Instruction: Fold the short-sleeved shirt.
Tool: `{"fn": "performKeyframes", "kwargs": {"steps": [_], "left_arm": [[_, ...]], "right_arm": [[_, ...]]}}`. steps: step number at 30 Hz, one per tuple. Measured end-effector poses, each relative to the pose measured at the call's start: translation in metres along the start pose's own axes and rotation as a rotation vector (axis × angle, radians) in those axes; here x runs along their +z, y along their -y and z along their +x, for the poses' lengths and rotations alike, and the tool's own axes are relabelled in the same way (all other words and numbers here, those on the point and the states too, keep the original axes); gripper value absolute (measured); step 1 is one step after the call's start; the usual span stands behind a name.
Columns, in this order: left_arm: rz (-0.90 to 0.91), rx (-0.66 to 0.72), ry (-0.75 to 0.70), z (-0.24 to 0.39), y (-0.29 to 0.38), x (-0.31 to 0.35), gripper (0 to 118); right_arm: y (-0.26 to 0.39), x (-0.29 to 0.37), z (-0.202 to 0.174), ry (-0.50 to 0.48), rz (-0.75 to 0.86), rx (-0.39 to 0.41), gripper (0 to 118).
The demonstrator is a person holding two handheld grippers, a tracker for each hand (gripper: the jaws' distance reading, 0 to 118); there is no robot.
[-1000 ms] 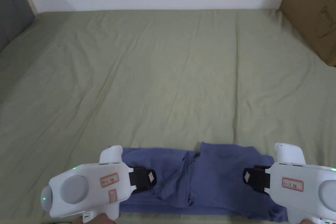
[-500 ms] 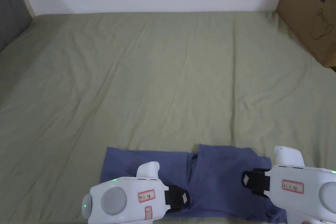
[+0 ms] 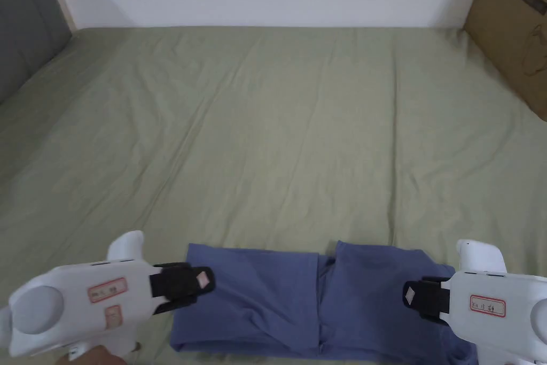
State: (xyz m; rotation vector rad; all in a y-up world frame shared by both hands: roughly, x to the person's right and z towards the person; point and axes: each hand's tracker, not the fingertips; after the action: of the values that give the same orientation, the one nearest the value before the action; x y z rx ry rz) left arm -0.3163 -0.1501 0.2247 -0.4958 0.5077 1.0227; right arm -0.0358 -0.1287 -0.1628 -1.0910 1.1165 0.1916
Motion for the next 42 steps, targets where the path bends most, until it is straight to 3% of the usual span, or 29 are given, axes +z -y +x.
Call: {"fn": "performKeyframes", "kwargs": {"steps": [2, 3, 4, 5, 6, 8, 9, 14, 16, 17, 18, 19, 20, 21, 29, 38, 42], "left_arm": [[-0.006, -0.024, -0.064, -0.020, -0.004, 0.007, 5], [-0.009, -0.020, -0.060, -0.028, -0.004, 0.009, 14], [-0.015, -0.012, -0.057, -0.034, -0.004, 0.008, 32], [-0.042, 0.007, -0.054, -0.040, -0.002, 0.005, 64], [-0.072, 0.030, -0.031, -0.045, 0.001, 0.001, 86], [-0.104, 0.056, 0.020, -0.055, 0.005, -0.010, 108], [-0.092, 0.082, 0.046, -0.059, 0.010, -0.014, 109], [-0.048, 0.228, 0.231, -0.069, 0.011, -0.032, 109], [-0.102, 0.333, 0.356, -0.074, 0.013, -0.044, 96], [-0.125, 0.377, 0.348, -0.077, 0.017, -0.052, 62], [-0.157, 0.361, 0.252, -0.078, 0.018, -0.057, 12], [-0.181, 0.310, 0.131, -0.075, 0.020, -0.061, 14], [-0.173, 0.271, 0.138, -0.080, 0.016, -0.065, 14], [-0.137, 0.298, 0.241, -0.081, 0.014, -0.059, 14], [-0.111, 0.257, 0.205, -0.080, -0.007, -0.023, 14], [0.026, 0.255, -0.022, -0.128, -0.050, 0.071, 14], [0.029, 0.231, -0.039, -0.119, -0.048, 0.083, 14]], "right_arm": [[0.000, -0.004, -0.005, 0.004, -0.010, 0.008, 0], [0.000, -0.007, -0.007, 0.003, -0.016, 0.013, 0], [0.000, -0.009, -0.010, 0.000, -0.022, 0.020, 0], [-0.003, -0.010, -0.016, -0.001, -0.028, 0.028, 0], [-0.004, -0.011, -0.020, 0.000, -0.031, 0.032, 0], [-0.005, -0.013, -0.025, -0.001, -0.034, 0.038, 0], [-0.004, -0.013, -0.025, -0.003, -0.035, 0.039, 0], [-0.004, -0.020, -0.034, 0.011, -0.047, 0.049, 0], [-0.003, -0.023, -0.036, 0.007, -0.054, 0.049, 0], [-0.002, -0.025, -0.039, 0.008, -0.060, 0.049, 0], [-0.001, -0.027, -0.040, 0.008, -0.067, 0.051, 0], [0.000, -0.029, -0.042, 0.013, -0.075, 0.053, 0], [0.002, -0.029, -0.044, 0.016, -0.080, 0.056, 0], [0.002, -0.035, -0.039, 0.015, -0.083, 0.058, 0], [-0.004, -0.034, -0.038, 0.027, -0.085, 0.059, 0], [-0.010, -0.031, -0.031, 0.032, -0.071, 0.039, 0], [-0.007, -0.034, -0.026, 0.030, -0.078, 0.026, 0]]}}
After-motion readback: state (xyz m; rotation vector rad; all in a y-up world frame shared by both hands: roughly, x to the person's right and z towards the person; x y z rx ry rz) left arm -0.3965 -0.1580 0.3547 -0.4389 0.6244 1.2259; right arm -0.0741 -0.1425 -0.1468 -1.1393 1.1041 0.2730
